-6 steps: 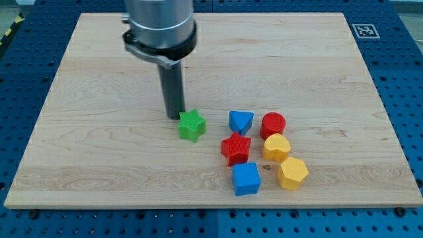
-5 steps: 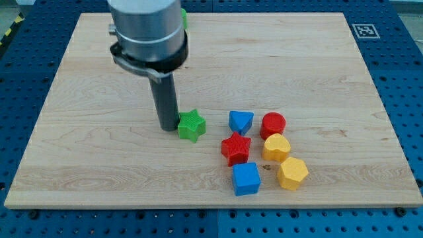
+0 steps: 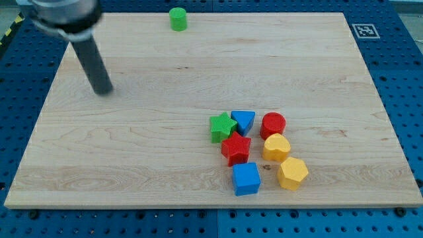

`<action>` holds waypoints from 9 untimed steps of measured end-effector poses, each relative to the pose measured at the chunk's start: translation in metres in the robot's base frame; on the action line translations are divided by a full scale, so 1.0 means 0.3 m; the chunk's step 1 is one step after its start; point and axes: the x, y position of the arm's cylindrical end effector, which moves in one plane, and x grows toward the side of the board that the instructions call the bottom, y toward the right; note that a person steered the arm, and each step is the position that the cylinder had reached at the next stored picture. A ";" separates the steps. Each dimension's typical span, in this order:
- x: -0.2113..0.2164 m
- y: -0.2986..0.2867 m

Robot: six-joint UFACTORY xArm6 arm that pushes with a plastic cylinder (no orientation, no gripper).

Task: Slide the green circle towards the green star

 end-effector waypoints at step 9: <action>-0.425 0.698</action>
